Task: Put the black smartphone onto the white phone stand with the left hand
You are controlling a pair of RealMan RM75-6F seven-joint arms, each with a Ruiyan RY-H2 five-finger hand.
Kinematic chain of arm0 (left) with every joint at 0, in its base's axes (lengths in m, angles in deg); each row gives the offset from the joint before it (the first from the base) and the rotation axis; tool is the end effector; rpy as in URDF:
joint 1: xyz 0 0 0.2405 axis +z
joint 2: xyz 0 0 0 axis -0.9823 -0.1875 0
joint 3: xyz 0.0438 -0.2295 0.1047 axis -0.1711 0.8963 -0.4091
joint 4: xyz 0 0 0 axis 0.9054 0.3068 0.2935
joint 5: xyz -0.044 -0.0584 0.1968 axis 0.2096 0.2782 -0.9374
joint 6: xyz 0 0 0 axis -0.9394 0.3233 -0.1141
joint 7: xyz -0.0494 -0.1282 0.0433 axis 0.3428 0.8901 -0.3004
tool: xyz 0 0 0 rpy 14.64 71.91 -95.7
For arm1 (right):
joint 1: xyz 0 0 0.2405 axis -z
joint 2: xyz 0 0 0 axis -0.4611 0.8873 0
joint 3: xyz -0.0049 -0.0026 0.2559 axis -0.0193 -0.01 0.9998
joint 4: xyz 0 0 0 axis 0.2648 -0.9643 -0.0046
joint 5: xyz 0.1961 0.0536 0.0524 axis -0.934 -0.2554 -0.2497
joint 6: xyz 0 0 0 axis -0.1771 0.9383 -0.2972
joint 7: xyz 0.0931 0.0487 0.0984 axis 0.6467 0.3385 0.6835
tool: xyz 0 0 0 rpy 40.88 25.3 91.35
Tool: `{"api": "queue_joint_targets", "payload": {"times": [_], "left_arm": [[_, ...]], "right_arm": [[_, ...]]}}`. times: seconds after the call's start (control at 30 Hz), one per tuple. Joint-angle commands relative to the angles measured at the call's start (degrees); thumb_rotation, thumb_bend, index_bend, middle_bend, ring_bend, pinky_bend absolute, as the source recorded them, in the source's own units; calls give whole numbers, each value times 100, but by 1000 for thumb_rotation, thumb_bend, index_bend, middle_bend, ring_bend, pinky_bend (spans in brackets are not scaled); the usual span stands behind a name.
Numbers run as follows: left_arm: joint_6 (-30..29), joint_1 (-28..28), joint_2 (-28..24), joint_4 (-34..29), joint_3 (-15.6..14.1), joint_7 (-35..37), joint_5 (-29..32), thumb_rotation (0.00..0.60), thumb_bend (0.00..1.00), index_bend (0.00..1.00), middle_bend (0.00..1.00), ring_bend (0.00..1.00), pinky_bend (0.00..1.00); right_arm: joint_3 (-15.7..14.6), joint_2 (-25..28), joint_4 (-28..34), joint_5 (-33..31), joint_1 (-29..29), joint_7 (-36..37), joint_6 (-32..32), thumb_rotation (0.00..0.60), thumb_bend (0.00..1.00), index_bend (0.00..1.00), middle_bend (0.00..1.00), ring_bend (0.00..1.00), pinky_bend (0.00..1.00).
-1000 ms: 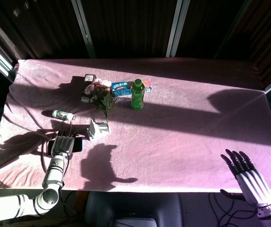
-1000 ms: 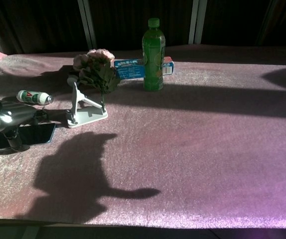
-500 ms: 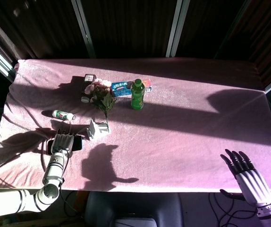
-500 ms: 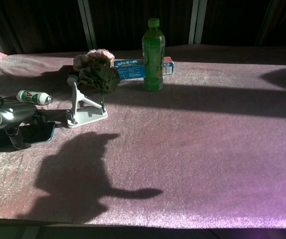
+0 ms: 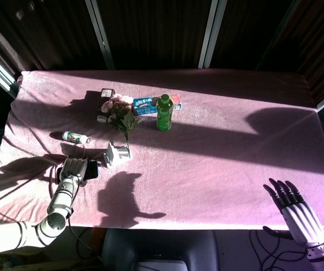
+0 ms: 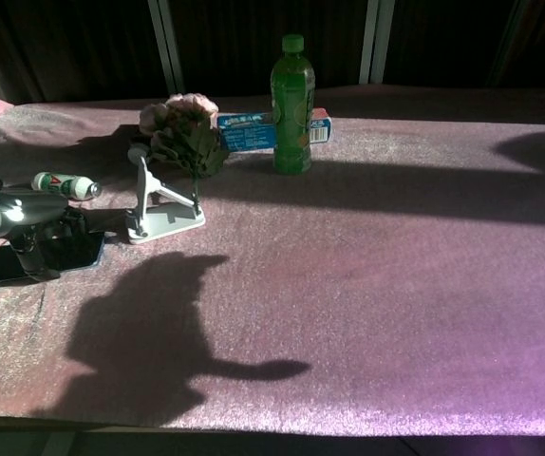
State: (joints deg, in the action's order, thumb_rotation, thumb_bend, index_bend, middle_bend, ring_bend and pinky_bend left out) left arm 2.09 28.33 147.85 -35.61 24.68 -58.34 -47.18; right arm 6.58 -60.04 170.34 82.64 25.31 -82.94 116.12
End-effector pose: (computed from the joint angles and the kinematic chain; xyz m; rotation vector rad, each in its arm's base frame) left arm -0.2213 0.3479 -0.0001 -1.7458 -1.1317 -0.1255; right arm -0.2954 -0.1304 0.1409 1.6866 -0.8473 0.8375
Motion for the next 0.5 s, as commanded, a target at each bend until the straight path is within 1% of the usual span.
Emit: {"api": "queue_joint_targets", "payload": {"times": [0.03,0.27,0.3,0.5], "left_arm": [[157,47,-174,-71,-53,307,-252,600,334,753,1000,658,154],[340,415,-658,-389,-122,1274,-1203,600,372,834,1000,742,211],[373,487,-713,-415,-85,1475,-1327,600,375,844,1000,748,215],[468,1112,-1032,-536,166,2980,-2527,600,386,896,1000,770,221]], "right_arm": [[-3,2,-1,8,6,4,16,600,128,0,0,0,0],[-2,0,-9,9,19,14,46,600,128,0,0,0,0],[-5,-1,-9,9,19,10,42,600,128,0,0,0,0],[-3,-7,-3,2,28,-3,53,600,128,0,0,0,0]]}}
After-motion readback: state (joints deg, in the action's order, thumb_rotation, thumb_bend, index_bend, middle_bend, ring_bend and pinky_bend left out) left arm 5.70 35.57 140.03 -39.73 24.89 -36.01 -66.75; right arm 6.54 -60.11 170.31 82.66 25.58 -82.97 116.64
